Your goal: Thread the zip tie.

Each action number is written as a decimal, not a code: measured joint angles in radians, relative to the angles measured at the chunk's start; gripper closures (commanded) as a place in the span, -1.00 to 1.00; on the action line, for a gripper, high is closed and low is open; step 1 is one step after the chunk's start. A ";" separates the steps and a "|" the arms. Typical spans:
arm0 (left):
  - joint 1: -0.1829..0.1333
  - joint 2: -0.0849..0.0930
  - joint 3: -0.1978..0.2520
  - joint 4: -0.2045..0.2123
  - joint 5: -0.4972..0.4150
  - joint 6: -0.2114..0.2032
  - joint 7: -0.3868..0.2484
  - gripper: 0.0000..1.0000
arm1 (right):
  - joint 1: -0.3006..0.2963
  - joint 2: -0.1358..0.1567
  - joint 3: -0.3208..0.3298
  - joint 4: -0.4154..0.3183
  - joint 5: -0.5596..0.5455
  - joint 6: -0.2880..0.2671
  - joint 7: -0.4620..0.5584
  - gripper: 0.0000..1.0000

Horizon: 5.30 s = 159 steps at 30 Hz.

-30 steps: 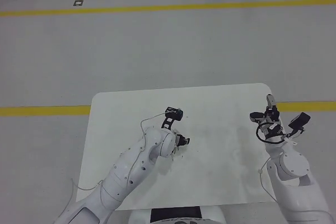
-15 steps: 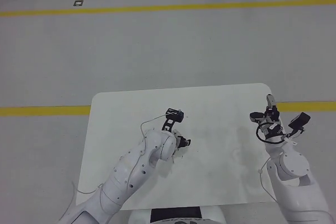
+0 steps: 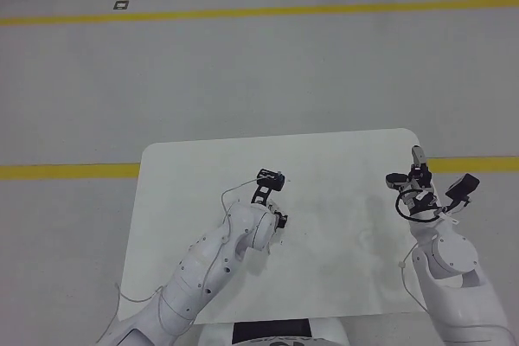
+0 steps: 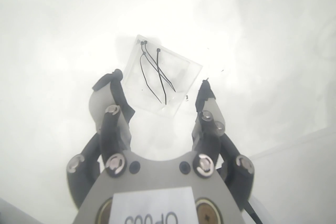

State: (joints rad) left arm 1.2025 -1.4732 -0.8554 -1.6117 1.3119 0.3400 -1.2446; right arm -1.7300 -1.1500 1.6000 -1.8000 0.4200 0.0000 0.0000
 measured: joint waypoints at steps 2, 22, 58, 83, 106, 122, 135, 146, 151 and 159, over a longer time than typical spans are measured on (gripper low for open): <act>-0.004 -0.005 -0.002 0.013 0.008 0.000 -0.002 0.18 | 0.000 0.000 0.000 0.000 0.000 0.000 0.000 -1.00; -0.069 -0.053 0.024 0.190 -0.031 0.000 0.008 0.56 | 0.000 0.000 0.000 0.000 0.000 0.000 0.000 -1.00; -0.133 -0.075 0.043 0.328 -0.090 0.000 0.016 0.72 | 0.000 0.000 0.000 0.000 0.000 0.000 0.000 -1.00; -0.077 -0.052 0.009 0.175 -0.034 0.000 -0.014 1.00 | 0.000 0.000 0.000 0.000 0.000 0.000 0.000 -1.00; 0.024 -0.015 -0.048 0.032 0.000 -0.083 0.080 1.00 | 0.000 0.000 0.000 0.000 0.000 0.000 0.000 -1.00; -0.010 -0.014 -0.039 0.119 -0.067 -0.142 0.190 1.00 | 0.000 0.000 0.000 0.000 0.000 0.000 0.000 -1.00; -0.040 -0.015 -0.019 0.163 -0.092 -0.130 0.186 0.36 | 0.000 0.000 0.000 0.000 0.000 0.000 0.000 -1.00; -0.045 -0.014 -0.002 0.163 -0.099 -0.121 0.183 0.52 | 0.000 0.000 0.000 0.000 0.000 0.000 0.000 -1.00; -0.037 -0.010 0.004 0.147 -0.095 -0.127 0.179 0.56 | 0.000 0.000 0.000 0.000 0.000 0.000 0.000 -1.00; -0.050 -0.009 0.008 0.182 -0.109 -0.133 0.184 0.66 | 0.000 0.000 0.000 0.000 0.000 0.000 0.000 -1.00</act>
State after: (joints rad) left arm 1.1526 -1.4820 -0.8469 -1.4296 1.2031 0.2070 -1.0606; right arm -1.7300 -1.1500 1.6000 -1.8000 0.4200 0.0000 0.0000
